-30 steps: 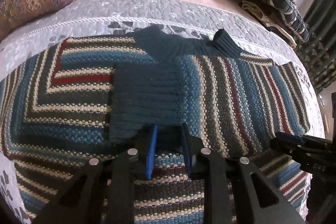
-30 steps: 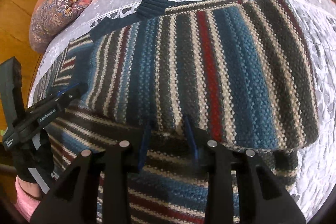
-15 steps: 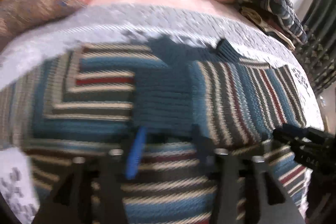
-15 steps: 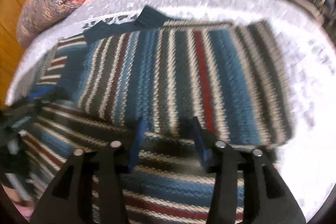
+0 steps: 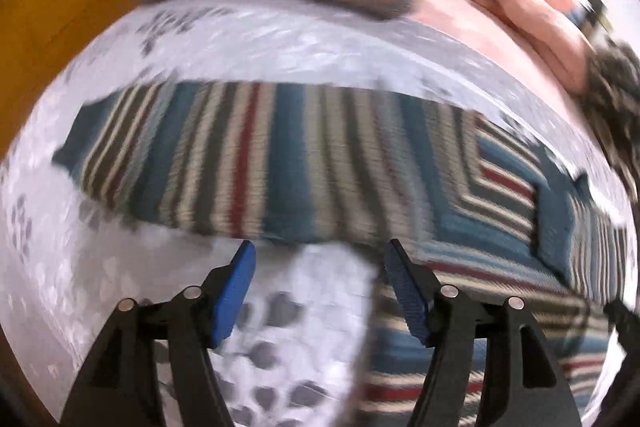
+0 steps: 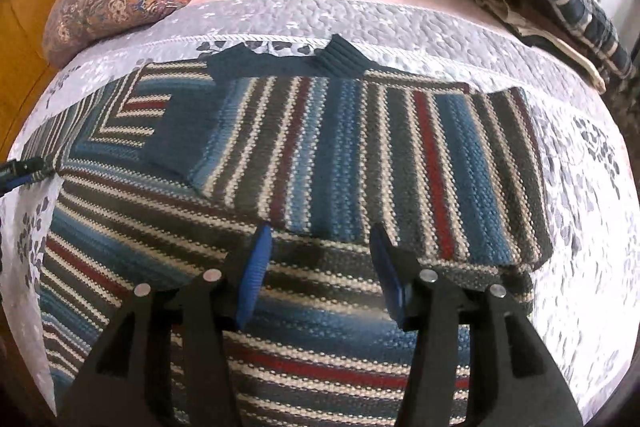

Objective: Fold small clothes

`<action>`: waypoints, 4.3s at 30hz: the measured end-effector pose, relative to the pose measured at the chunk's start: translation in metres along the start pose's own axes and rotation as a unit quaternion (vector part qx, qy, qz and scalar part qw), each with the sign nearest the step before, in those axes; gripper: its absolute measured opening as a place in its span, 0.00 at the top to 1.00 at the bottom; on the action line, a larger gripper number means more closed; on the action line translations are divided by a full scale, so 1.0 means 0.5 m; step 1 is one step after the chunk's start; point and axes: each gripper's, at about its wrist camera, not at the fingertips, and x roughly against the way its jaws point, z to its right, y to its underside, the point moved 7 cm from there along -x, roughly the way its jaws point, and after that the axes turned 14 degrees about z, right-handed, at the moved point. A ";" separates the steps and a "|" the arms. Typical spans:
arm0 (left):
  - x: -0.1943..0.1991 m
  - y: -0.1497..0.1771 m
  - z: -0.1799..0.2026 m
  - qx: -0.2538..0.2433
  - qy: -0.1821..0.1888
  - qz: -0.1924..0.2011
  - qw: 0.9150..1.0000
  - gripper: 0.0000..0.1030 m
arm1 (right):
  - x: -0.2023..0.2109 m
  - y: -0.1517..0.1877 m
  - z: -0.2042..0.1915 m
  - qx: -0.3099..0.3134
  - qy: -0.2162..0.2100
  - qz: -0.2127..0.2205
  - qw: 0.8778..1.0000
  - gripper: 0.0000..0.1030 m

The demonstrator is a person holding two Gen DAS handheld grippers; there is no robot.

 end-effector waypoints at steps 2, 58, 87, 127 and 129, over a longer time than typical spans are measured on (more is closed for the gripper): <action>-0.019 -0.002 -0.038 0.027 0.001 -0.007 1.000 0.35 | 0.001 -0.002 -0.006 0.006 -0.001 0.003 1.000 0.50; 0.019 -0.018 0.398 0.019 0.155 0.126 0.980 0.88 | 0.042 0.046 0.092 0.028 0.029 -0.008 0.999 0.50; 0.037 0.037 0.137 0.063 0.143 0.001 0.988 0.50 | -0.056 -0.230 -0.365 0.072 -0.127 -0.058 0.988 0.47; -0.058 0.064 0.158 -0.033 0.038 0.011 0.999 0.48 | -0.123 -0.124 -0.186 0.025 -0.057 -0.115 0.991 0.86; -0.050 0.057 0.154 -0.024 0.043 0.013 0.999 0.48 | -0.106 -0.136 -0.193 0.038 -0.050 -0.094 0.994 0.85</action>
